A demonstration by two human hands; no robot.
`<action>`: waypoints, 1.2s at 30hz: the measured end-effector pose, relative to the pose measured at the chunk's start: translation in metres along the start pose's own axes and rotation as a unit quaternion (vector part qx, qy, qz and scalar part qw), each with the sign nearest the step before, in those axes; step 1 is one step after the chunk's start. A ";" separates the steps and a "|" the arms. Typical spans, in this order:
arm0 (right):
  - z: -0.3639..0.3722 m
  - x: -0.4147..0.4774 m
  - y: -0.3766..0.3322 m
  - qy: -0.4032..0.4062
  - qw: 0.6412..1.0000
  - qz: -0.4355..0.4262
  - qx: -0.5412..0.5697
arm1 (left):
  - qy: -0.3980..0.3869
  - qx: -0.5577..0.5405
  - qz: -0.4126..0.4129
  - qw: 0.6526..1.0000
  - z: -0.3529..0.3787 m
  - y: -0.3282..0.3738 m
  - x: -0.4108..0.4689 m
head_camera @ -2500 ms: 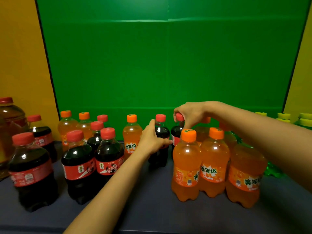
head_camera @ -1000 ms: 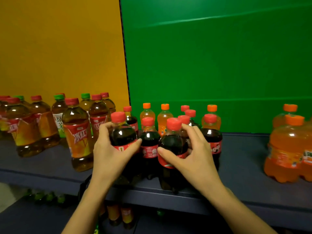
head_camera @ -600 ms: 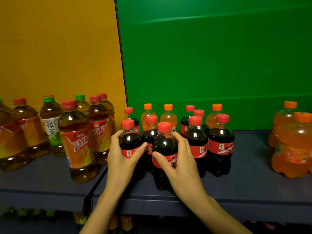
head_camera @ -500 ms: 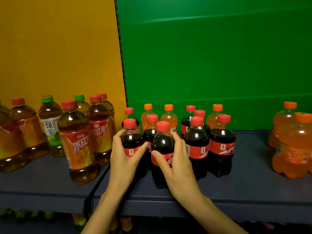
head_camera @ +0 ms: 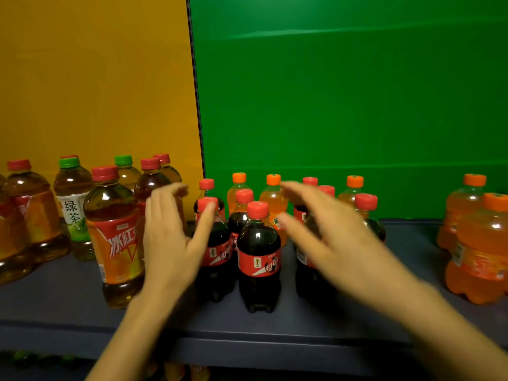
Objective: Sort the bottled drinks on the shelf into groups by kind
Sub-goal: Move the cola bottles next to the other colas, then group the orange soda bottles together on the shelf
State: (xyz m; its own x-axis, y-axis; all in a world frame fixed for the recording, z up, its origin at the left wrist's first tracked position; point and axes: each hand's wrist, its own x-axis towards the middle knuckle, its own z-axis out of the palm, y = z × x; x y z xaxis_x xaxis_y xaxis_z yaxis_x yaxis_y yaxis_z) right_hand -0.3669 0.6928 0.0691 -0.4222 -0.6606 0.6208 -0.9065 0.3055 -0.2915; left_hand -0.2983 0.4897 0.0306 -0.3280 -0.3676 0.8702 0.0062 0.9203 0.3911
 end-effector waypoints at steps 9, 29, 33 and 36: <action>-0.044 0.128 0.054 -0.163 0.982 0.011 -0.099 | -0.250 -0.003 -0.066 0.966 0.025 0.022 0.120; 0.049 0.200 0.116 -0.415 0.902 0.080 -0.091 | -0.587 0.120 -0.102 0.794 0.133 -0.042 0.165; 0.048 0.200 0.111 -0.398 0.909 0.074 -0.101 | -0.580 0.103 -0.095 0.802 0.135 -0.041 0.166; 0.043 0.199 0.108 -0.374 0.919 0.084 -0.095 | -0.538 0.085 -0.096 0.833 0.129 -0.038 0.168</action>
State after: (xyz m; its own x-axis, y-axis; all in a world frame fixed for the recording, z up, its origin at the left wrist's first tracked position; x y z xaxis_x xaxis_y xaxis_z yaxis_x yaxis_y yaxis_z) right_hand -0.5492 0.5648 0.1302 -0.5014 -0.8575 -0.1155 -0.8425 0.5142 -0.1604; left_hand -0.4761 0.4104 0.1235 -0.9652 -0.2613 -0.0128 -0.2479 0.8976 0.3644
